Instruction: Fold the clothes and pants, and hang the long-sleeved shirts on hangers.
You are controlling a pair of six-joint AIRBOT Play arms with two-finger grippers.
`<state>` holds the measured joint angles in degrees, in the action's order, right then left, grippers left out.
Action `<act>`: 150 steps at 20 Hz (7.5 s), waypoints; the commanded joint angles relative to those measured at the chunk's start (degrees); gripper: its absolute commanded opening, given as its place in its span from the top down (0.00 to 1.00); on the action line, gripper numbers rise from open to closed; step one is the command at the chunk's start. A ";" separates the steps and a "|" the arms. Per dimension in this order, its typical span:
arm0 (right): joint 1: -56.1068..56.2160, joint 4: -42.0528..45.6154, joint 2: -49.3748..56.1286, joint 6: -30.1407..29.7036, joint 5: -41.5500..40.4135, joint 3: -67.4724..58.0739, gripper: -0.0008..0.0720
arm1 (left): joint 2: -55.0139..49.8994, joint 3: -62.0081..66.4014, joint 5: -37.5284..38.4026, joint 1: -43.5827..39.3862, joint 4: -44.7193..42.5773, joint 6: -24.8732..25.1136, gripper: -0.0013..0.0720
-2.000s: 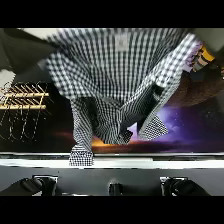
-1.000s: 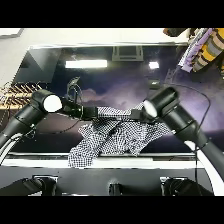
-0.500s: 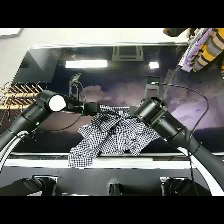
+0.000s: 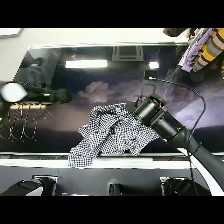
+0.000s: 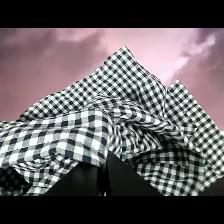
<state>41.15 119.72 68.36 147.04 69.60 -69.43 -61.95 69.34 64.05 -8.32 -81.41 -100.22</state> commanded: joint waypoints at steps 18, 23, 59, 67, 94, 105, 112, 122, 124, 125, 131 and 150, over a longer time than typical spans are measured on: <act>0.04 -2.08 0.02 -4.35 0.96 0.04 0.94 | -1.07 -16.33 1.60 49.83 9.62 46.93 0.15; 0.04 -2.05 0.04 -4.37 0.96 0.04 0.94 | -3.98 -22.10 -2.73 48.57 9.62 50.82 0.15; 0.07 -1.44 0.02 -4.35 2.45 0.04 0.94 | 2.21 -11.80 -14.64 38.47 19.32 51.21 0.96; 0.04 -0.92 0.02 -4.33 3.10 0.04 0.94 | 23.32 -13.94 -4.37 29.40 23.45 61.11 0.96; -14.91 -8.09 3.93 11.13 -1.90 0.04 0.95 | 61.29 -43.32 19.10 19.61 46.03 52.87 0.96; -16.65 -11.06 4.46 9.31 -3.32 -0.02 0.94 | 54.62 -46.64 17.79 13.29 45.42 56.37 0.96; -16.59 -14.49 0.35 4.11 -2.38 -0.02 0.94 | 45.29 -46.58 13.29 10.43 45.42 63.67 0.96; -16.52 -21.07 -4.68 -3.06 0.76 -0.02 0.94 | 32.48 -45.90 -2.21 -1.57 45.18 69.85 0.96; -16.52 -23.15 -4.74 -5.25 1.31 -0.04 0.94 | 30.75 -45.88 -7.98 -5.20 44.30 69.83 0.96; -16.52 -23.61 -4.74 -5.66 1.73 -0.04 0.94 | 29.99 -45.88 -10.60 -6.49 44.39 69.79 0.96; -16.55 -23.26 -4.90 -10.16 7.56 -6.14 0.94 | 23.47 -42.29 -14.58 -11.61 44.35 72.63 0.96; -16.52 -26.01 -4.72 -17.66 14.88 -17.09 0.94 | 2.25 -28.81 -17.25 -20.11 53.59 81.02 0.96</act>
<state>24.56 94.89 63.59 130.43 86.06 -86.46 -56.75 38.65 47.09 -27.79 -30.02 -20.05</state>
